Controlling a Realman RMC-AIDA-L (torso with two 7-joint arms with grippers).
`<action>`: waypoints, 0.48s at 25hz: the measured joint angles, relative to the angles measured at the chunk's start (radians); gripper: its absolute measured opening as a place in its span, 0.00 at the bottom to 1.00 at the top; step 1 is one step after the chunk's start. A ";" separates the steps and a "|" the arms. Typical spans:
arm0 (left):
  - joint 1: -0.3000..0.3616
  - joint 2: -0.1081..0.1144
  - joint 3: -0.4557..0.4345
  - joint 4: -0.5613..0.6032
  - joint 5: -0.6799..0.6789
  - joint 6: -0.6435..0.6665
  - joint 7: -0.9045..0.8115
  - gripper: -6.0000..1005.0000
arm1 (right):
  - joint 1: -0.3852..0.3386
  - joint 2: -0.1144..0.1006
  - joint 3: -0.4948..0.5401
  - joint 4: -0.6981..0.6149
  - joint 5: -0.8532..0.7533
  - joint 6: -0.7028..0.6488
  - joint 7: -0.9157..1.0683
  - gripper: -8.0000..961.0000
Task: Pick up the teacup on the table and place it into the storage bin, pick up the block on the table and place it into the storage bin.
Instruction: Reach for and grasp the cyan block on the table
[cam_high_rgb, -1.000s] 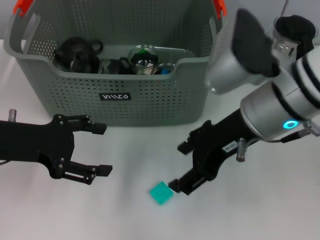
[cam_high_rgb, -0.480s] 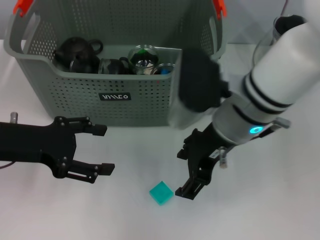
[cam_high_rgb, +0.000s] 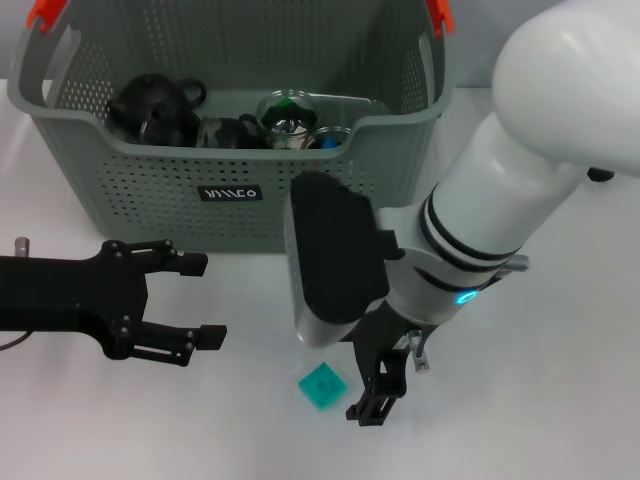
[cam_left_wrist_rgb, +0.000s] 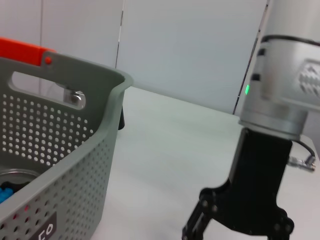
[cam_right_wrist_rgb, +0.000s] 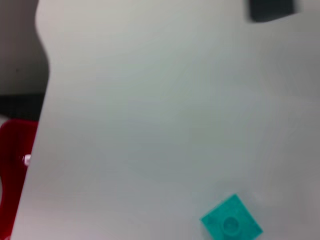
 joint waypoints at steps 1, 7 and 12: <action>0.000 0.000 -0.001 -0.001 -0.001 -0.001 -0.004 0.93 | 0.002 0.000 -0.012 0.000 0.000 0.008 -0.008 0.91; -0.003 -0.002 -0.002 -0.009 -0.003 -0.004 -0.035 0.93 | 0.015 0.002 -0.071 0.015 -0.003 0.074 -0.067 0.90; -0.006 -0.006 -0.001 -0.023 -0.003 -0.005 -0.055 0.93 | 0.025 0.007 -0.080 0.059 0.001 0.116 -0.122 0.89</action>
